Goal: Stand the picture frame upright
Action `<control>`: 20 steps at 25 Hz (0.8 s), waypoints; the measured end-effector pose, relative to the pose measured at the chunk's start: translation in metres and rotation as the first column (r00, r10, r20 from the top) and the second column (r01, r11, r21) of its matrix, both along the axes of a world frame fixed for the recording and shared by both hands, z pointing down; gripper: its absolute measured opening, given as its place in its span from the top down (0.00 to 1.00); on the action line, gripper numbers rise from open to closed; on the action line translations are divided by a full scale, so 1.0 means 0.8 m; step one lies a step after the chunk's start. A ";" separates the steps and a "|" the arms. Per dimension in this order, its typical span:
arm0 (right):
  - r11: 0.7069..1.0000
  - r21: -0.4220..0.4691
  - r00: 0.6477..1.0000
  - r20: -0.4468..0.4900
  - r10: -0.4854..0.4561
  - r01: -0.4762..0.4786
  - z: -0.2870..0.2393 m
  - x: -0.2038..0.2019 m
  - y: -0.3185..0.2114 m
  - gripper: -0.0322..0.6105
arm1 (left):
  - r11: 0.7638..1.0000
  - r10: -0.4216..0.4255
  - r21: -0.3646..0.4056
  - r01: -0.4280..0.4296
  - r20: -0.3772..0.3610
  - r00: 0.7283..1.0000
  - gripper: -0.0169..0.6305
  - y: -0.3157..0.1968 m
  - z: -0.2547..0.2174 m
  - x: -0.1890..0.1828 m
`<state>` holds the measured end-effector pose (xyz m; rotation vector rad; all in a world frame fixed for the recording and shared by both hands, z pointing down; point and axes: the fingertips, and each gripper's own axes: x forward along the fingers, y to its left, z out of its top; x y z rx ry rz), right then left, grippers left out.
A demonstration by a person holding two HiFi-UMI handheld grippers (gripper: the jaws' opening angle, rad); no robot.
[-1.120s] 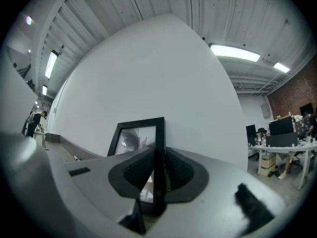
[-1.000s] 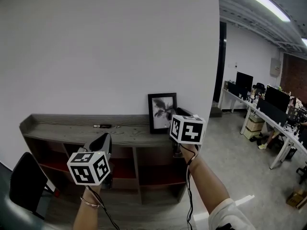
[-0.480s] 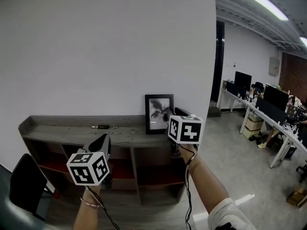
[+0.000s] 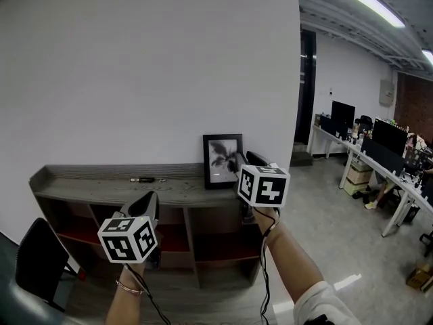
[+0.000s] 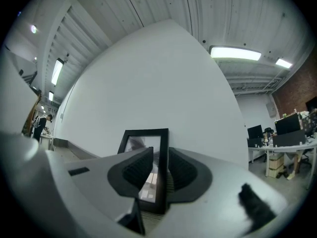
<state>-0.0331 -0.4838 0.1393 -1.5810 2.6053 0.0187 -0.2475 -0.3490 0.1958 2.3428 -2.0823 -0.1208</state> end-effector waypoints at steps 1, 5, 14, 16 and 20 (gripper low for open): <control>1.000 0.009 1.000 0.005 -0.002 0.002 -0.002 0.000 0.004 0.82 | 1.000 -0.001 0.001 0.001 -0.001 1.000 0.95 0.002 0.000 0.000; 0.999 0.026 0.998 0.055 -0.027 0.025 -0.010 0.000 0.021 0.82 | 1.000 -0.002 -0.002 0.002 -0.006 1.000 0.95 0.015 0.003 0.002; 1.000 0.019 0.997 0.074 -0.015 0.014 0.004 0.020 0.067 0.82 | 1.000 -0.014 -0.025 0.013 -0.021 1.000 0.95 0.061 0.025 0.006; 1.000 0.010 0.997 0.074 -0.018 0.017 0.014 0.023 0.075 0.82 | 0.999 -0.018 -0.036 0.017 -0.026 0.999 0.95 0.070 0.034 0.007; 1.000 -0.011 0.998 0.066 -0.022 0.023 0.040 0.027 0.090 0.82 | 0.998 -0.029 -0.065 0.027 -0.036 0.999 0.95 0.087 0.056 0.006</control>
